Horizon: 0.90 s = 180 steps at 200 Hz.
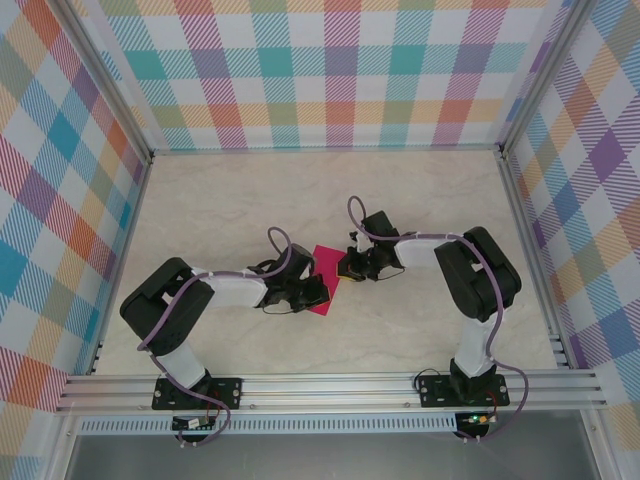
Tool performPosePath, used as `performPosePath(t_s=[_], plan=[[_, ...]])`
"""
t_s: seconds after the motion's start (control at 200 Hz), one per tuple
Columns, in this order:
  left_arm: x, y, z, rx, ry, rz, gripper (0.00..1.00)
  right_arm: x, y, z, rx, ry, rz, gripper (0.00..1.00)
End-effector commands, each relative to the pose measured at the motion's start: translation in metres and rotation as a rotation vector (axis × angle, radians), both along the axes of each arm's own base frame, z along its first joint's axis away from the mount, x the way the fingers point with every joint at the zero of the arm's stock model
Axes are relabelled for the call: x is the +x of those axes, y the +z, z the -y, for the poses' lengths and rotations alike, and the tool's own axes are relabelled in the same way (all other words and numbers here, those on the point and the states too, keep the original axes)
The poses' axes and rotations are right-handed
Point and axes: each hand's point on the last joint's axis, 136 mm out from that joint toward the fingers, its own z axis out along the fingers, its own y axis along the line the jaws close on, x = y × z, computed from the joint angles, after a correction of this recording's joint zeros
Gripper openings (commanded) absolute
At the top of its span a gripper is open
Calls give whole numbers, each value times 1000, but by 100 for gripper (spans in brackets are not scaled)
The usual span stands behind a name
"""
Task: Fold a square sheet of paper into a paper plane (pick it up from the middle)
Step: First fold in half a square sheet of paper at the center of the table.
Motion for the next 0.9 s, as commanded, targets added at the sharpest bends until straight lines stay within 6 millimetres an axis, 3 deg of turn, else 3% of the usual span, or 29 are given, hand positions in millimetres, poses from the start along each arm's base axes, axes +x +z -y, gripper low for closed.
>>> performPosePath(t_s=[0.0, 0.19, 0.365, 0.685, 0.895], plan=[[2, 19, 9, -9, -51, 55, 4, -3, -16, 11, -90, 8, -18, 7], [20, 29, 25, -81, -24, 105, 7, -5, -18, 10, -82, 17, -27, 7], [24, 8, 19, -12, 0, 92, 6, -5, -21, 9, -76, 17, -40, 7], [5, -6, 21, -40, -60, 27, 6, -6, -27, 13, -110, 8, -61, 6], [-9, -4, 15, -44, -105, 16, 6, -7, -40, 21, -176, -16, -100, 6]])
